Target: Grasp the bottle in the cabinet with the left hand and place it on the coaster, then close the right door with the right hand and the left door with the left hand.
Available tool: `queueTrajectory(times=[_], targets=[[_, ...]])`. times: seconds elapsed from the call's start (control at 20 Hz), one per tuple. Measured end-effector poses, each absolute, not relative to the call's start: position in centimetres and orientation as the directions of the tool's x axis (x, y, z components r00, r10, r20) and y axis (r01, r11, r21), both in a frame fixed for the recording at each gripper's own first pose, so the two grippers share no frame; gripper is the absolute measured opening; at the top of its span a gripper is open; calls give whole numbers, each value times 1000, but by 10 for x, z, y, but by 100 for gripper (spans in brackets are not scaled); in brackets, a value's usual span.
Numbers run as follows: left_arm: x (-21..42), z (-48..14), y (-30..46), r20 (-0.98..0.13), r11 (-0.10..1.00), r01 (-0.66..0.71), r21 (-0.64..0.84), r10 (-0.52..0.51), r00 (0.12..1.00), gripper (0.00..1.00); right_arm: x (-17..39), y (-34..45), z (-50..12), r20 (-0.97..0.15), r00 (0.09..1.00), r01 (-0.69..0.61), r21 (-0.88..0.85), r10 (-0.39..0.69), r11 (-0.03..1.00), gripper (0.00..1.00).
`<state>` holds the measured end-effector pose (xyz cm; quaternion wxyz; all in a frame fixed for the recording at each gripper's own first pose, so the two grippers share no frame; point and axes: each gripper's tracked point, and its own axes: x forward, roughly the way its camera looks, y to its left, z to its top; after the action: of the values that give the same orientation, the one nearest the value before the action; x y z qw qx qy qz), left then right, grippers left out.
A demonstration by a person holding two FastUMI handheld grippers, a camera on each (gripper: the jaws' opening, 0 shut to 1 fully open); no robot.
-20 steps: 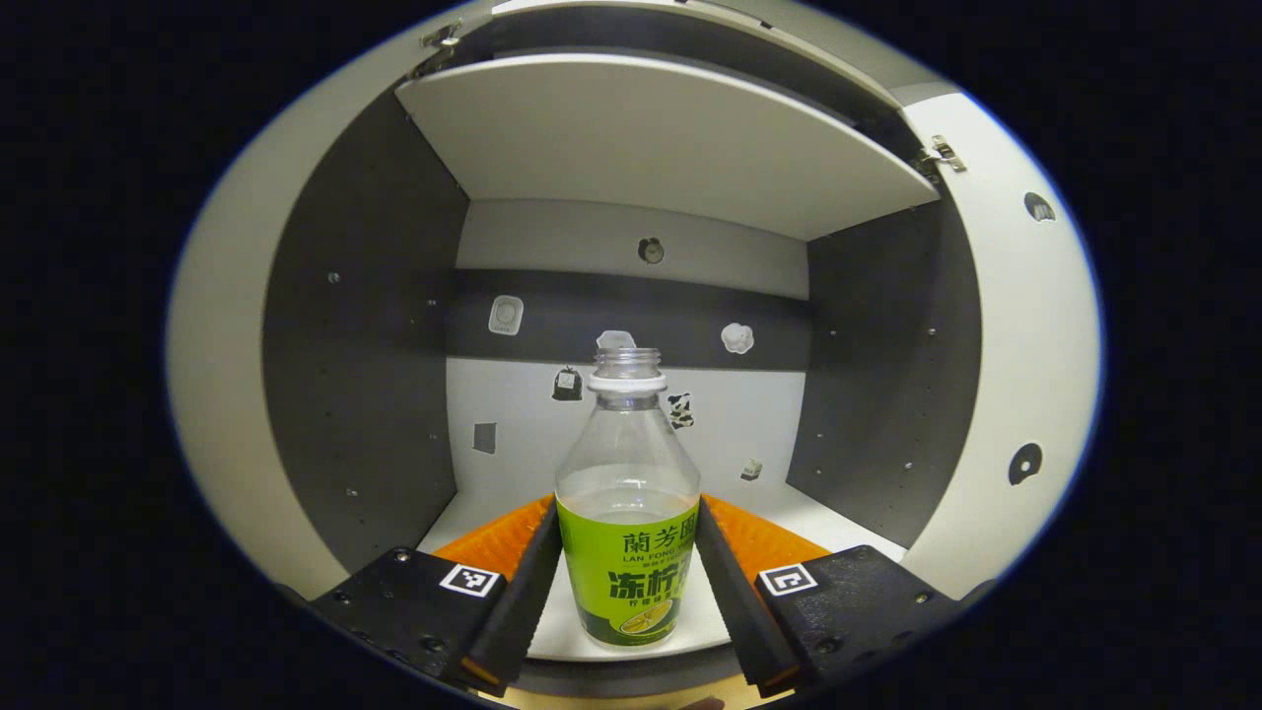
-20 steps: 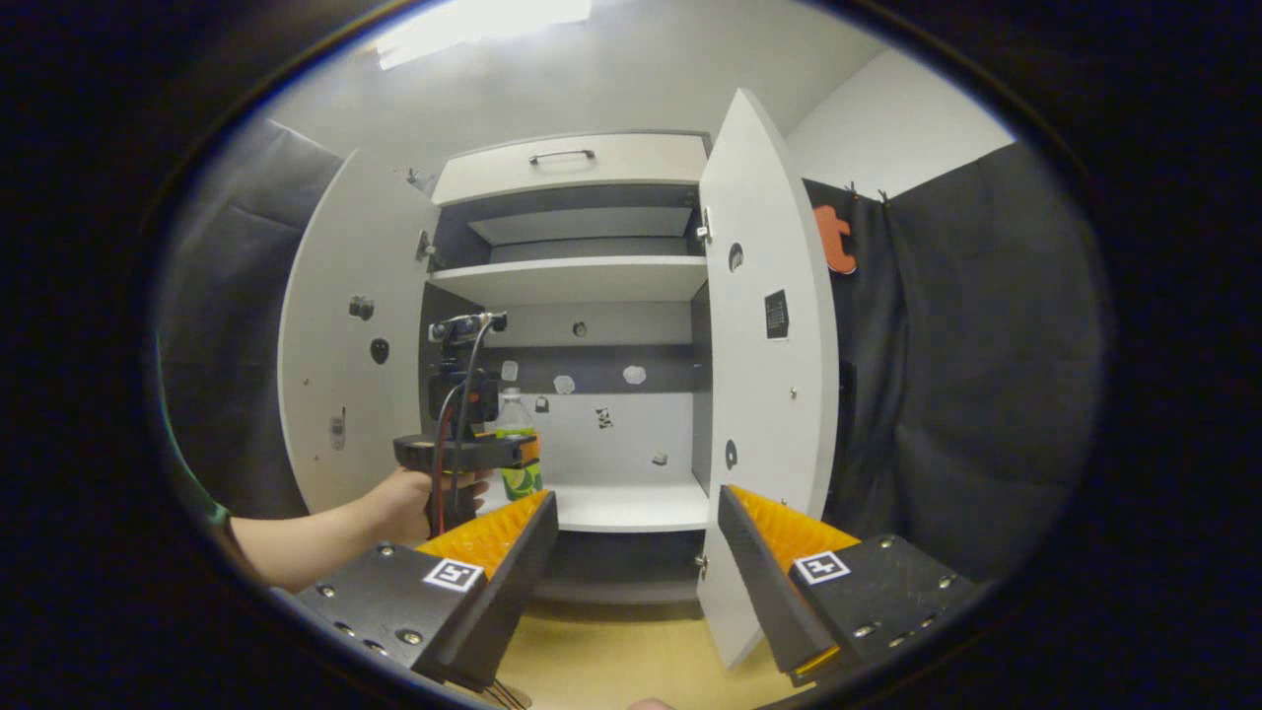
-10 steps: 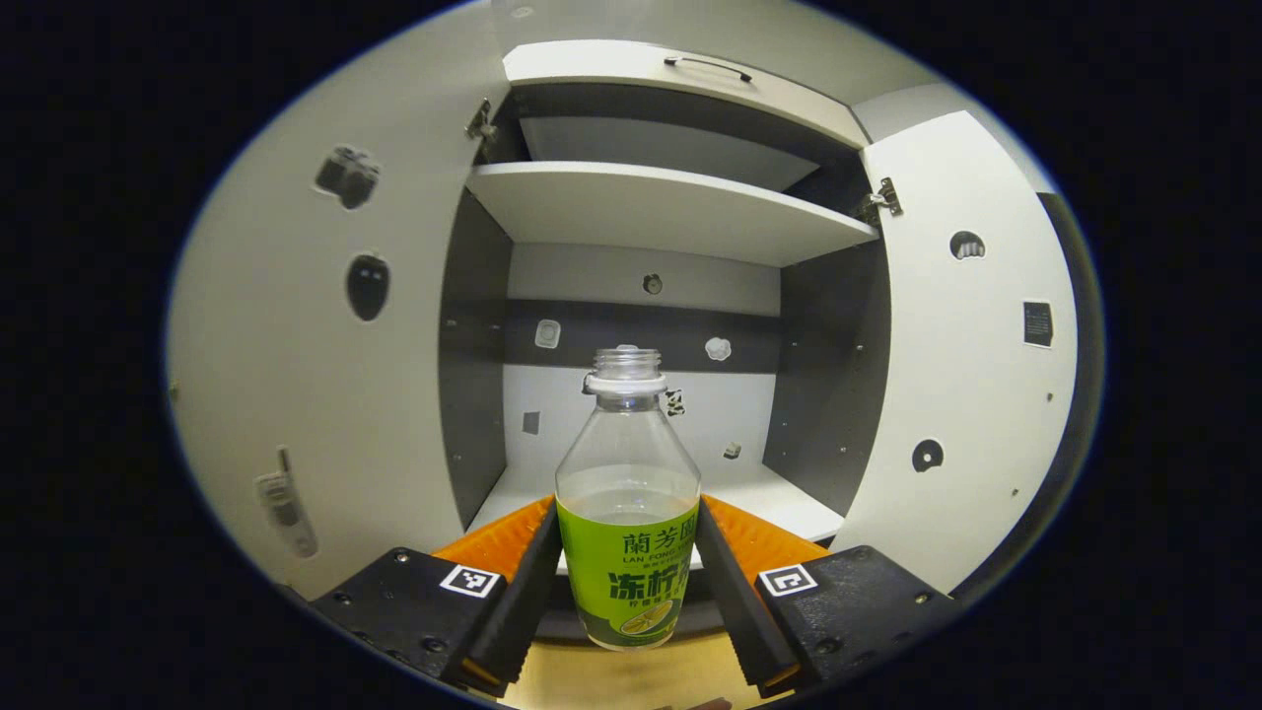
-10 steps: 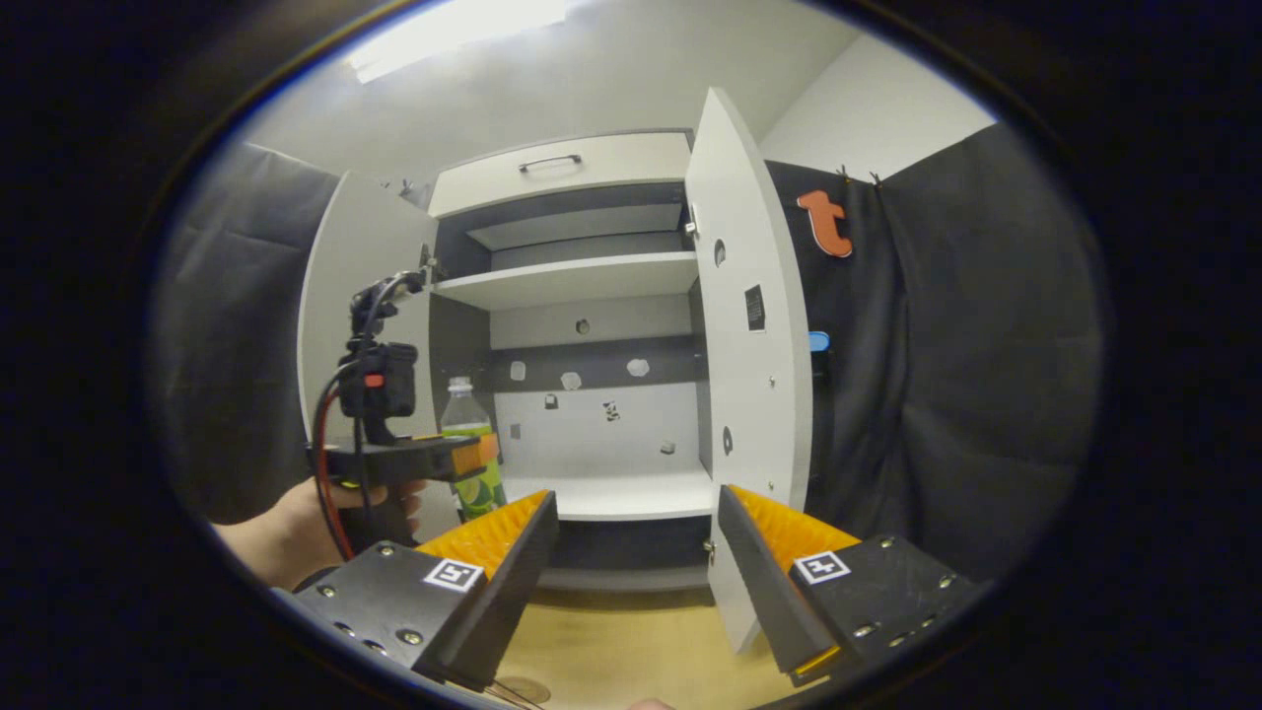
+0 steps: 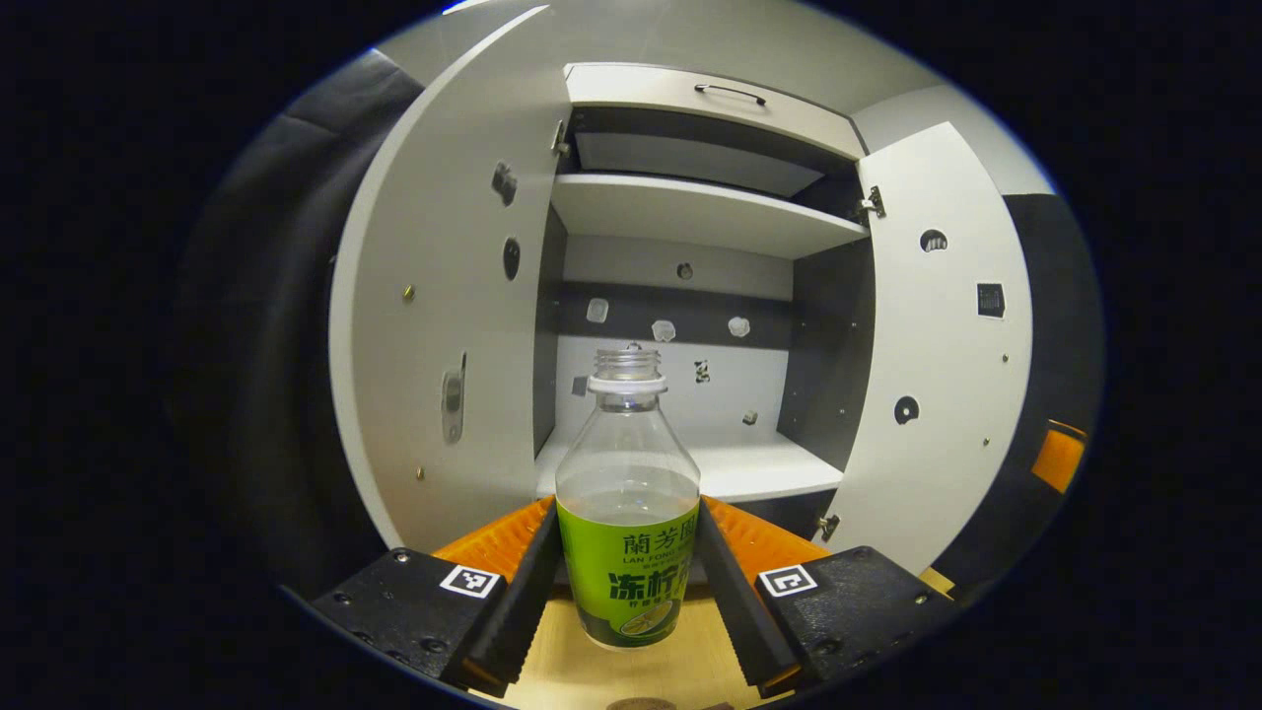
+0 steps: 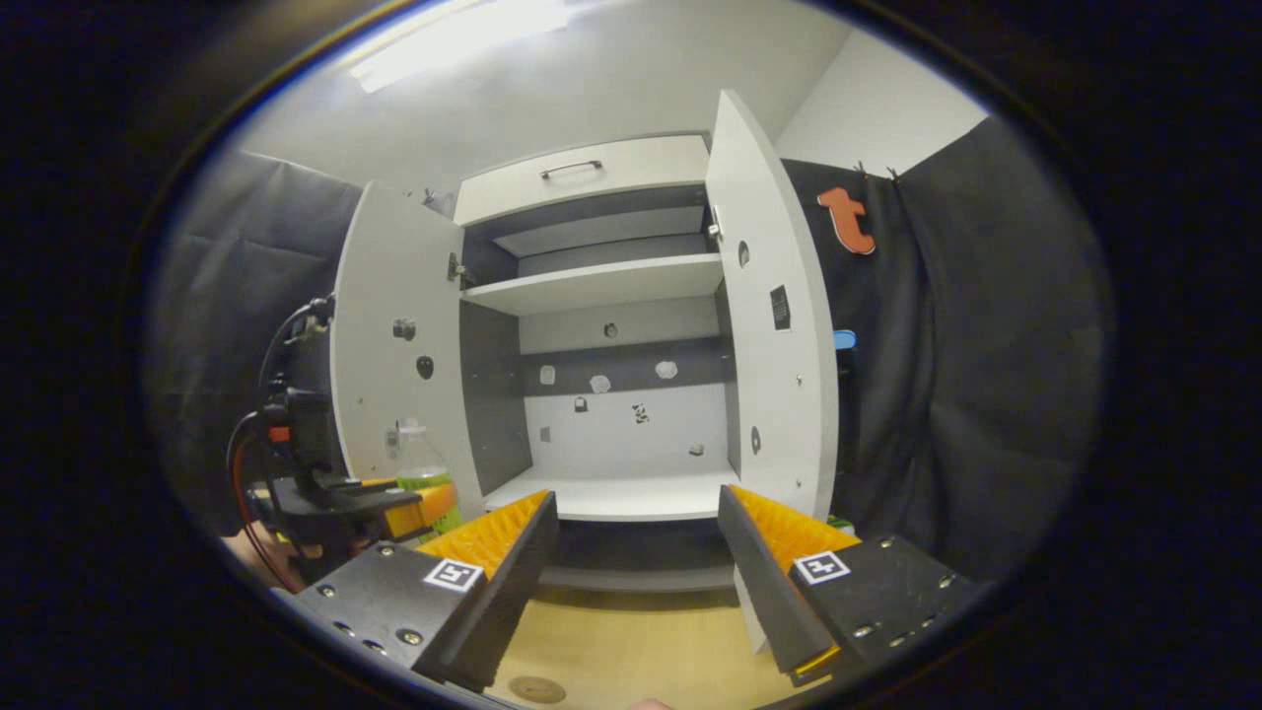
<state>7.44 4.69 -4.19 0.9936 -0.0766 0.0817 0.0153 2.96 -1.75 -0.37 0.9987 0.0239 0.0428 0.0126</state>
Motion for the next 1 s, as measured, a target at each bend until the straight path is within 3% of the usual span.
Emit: queueTrajectory(times=[0.3,0.6,0.75,1.0], targets=[[33,-111,45,-235,986,-56,-159,18,972,79,35,0,-12,-95,992,-77,106,87,991,99],[6,-167,8,-222,982,31,-184,-72,972,81,47,12,-27,-116,986,-106,98,117,989,99],[-10,-229,-2,-319,992,48,-121,-84,944,81,53,15,-35,-133,984,-102,125,118,987,99],[-20,-293,-22,-344,983,123,-136,-163,925,81,61,23,-59,-189,974,-100,148,127,984,99]])
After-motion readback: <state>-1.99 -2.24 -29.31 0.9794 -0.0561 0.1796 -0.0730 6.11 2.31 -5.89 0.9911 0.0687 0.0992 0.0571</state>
